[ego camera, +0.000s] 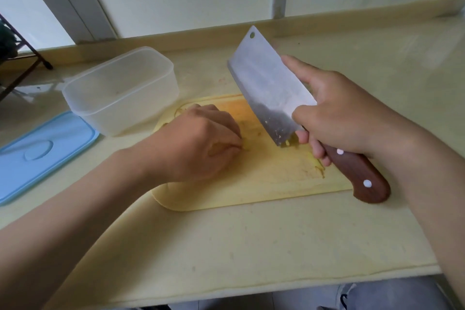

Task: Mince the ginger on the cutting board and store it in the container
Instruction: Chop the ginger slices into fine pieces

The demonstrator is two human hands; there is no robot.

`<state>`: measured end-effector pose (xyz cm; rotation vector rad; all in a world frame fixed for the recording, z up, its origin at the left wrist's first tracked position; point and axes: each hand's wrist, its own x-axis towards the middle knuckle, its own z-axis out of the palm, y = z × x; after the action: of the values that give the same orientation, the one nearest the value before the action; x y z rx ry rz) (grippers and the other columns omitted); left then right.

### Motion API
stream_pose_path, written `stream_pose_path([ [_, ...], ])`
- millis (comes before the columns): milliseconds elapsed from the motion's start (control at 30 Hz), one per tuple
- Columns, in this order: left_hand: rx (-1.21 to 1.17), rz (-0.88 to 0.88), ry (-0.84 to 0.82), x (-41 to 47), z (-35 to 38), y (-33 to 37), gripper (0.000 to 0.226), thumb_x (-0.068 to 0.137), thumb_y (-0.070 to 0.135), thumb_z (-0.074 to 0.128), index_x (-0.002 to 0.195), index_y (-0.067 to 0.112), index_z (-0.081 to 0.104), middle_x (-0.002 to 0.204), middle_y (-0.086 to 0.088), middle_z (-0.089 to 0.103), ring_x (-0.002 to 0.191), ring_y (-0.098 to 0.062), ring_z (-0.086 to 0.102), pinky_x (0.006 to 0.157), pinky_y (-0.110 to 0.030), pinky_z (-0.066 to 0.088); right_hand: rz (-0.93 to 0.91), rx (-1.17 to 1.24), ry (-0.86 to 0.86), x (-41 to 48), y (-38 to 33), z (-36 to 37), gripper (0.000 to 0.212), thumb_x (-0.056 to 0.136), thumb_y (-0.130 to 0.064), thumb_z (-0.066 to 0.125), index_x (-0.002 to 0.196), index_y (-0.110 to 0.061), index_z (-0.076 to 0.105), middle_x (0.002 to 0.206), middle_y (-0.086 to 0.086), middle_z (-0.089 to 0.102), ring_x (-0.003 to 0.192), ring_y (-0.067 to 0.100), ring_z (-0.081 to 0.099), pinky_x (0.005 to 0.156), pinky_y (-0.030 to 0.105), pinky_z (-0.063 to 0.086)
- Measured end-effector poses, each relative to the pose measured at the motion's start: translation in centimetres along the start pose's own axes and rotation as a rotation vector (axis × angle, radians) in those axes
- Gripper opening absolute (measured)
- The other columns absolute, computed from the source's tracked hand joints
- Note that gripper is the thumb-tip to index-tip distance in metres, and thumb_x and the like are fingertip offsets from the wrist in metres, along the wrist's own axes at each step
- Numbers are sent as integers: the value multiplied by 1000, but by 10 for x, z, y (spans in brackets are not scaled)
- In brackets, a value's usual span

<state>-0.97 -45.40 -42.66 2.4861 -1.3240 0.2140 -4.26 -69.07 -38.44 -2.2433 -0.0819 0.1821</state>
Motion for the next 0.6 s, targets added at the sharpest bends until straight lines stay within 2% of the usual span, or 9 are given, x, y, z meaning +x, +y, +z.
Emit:
stream_pose_path([
  [100,49,72,-15,-3,2,-5,22,92,27,60,93,16,79,104,4,70,88,-24,63,76,-45,48,37,-48,-18,-9,-4,10,93,90,-3,42,154,-66,16,63,1,67,40,20,61,41,34,54],
  [233,103,106,-29,-11,4,-6,33,96,36,51,103,14,75,113,-1,65,93,-27,60,80,-47,45,76,-119,-18,-19,-11,9,94,90,-4,42,149,-73,17,58,-13,67,38,20,60,41,33,53],
  [300,126,88,-52,-11,7,2,37,97,38,45,105,15,73,115,-2,62,94,-26,58,83,-48,43,105,-133,-18,-22,-16,6,94,91,-4,43,148,-74,17,57,-10,68,37,19,59,40,33,53],
  [400,203,46,-60,-9,12,15,45,100,42,32,105,17,70,114,-1,59,95,-25,56,88,-46,38,129,-168,-23,-25,-22,7,94,91,-3,44,149,-72,17,53,3,65,35,19,58,37,28,48],
  [500,245,4,-51,-12,14,16,51,100,44,27,110,18,69,111,-3,57,94,-28,52,87,-47,37,162,-181,-15,-28,-22,12,95,91,-4,44,146,-76,17,59,2,65,39,23,61,41,35,53],
  [600,248,-24,-37,-21,18,11,51,99,48,31,124,21,66,106,-6,55,89,-30,49,84,-48,39,169,-217,-9,-34,-21,17,96,92,-6,44,140,-83,13,61,-1,65,40,24,62,43,37,56],
])
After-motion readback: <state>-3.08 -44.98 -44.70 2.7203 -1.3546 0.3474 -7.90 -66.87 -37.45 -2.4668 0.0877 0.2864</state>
